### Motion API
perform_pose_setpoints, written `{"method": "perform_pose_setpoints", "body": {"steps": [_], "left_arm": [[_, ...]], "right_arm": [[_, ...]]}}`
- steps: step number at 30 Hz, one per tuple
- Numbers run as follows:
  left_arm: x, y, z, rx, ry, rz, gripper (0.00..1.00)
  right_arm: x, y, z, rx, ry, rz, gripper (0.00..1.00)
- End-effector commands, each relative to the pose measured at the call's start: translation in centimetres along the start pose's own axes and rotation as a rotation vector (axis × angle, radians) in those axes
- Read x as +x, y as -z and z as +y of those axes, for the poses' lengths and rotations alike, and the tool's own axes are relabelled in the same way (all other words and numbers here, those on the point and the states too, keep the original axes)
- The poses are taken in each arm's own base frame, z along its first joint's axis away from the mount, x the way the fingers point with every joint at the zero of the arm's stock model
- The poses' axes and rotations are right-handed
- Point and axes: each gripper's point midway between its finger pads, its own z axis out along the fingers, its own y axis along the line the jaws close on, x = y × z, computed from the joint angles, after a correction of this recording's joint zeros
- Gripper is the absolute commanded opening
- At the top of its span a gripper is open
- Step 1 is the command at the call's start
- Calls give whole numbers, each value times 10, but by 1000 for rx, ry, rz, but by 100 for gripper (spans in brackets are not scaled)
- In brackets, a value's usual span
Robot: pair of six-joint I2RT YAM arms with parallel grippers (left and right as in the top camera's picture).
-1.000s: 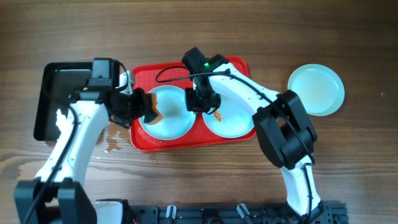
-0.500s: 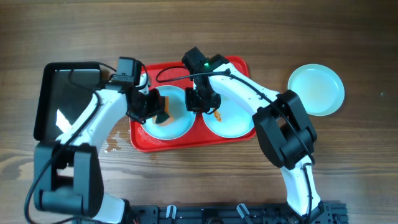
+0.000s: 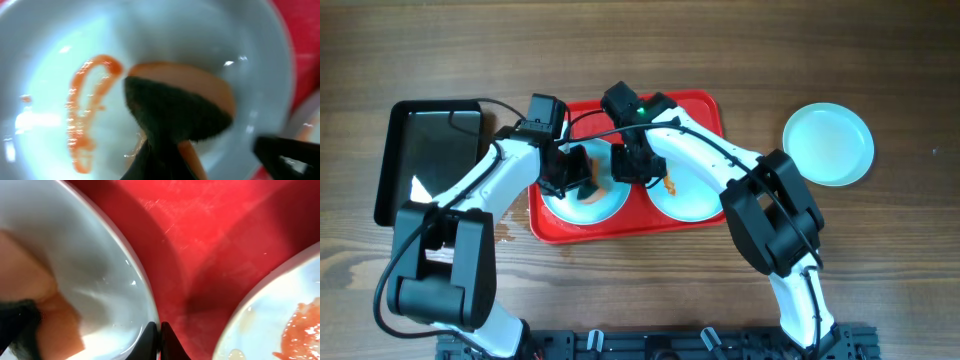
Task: Clean dirty plates on tray and stack at the side
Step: 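Scrub the sauce on the left plate with the sponge, left gripper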
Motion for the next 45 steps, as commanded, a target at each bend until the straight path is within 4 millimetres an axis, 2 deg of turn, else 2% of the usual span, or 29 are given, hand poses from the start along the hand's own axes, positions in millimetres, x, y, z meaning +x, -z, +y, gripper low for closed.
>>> {"method": "perform_pose_setpoints", "body": {"steps": [1,4,9,13,19,22,26,31,34,35,38,45], "left_arm": [[2,-8,48,-258,20,-11,4],[3,-4,64,-336,23,-18,4],[0,-1,73,-359,44,-25,4],[-5,4,81,-360,73,-36,4],[-21,31,91,-403,98,-108,4],[-29,46,80,-367,94,-143,4],[-33,60,51,-242,49,-175,4],[-32,63,16,-52,32,-159,4],[-29,60,-11,91,15,-124,4],[-30,58,-14,106,19,-121,4],[-30,48,-17,102,37,-109,4],[-20,7,-21,86,62,-21,4]], "right_arm": [[1,-7,-7,52,-7,-4,4],[1,-7,-7,52,-8,-5,4],[0,-7,-9,62,-10,-9,4],[2,-6,-19,112,-14,-11,4],[2,-6,-19,110,-15,-12,4],[1,-6,-18,109,-22,-14,4],[1,-6,-18,108,-37,-15,4],[1,-6,-18,107,-38,-14,4],[1,-6,-18,105,-39,-13,4],[1,-6,-18,106,-39,-14,4],[1,-6,-18,106,-40,-13,4],[1,-6,-17,104,-40,-14,4]]}}
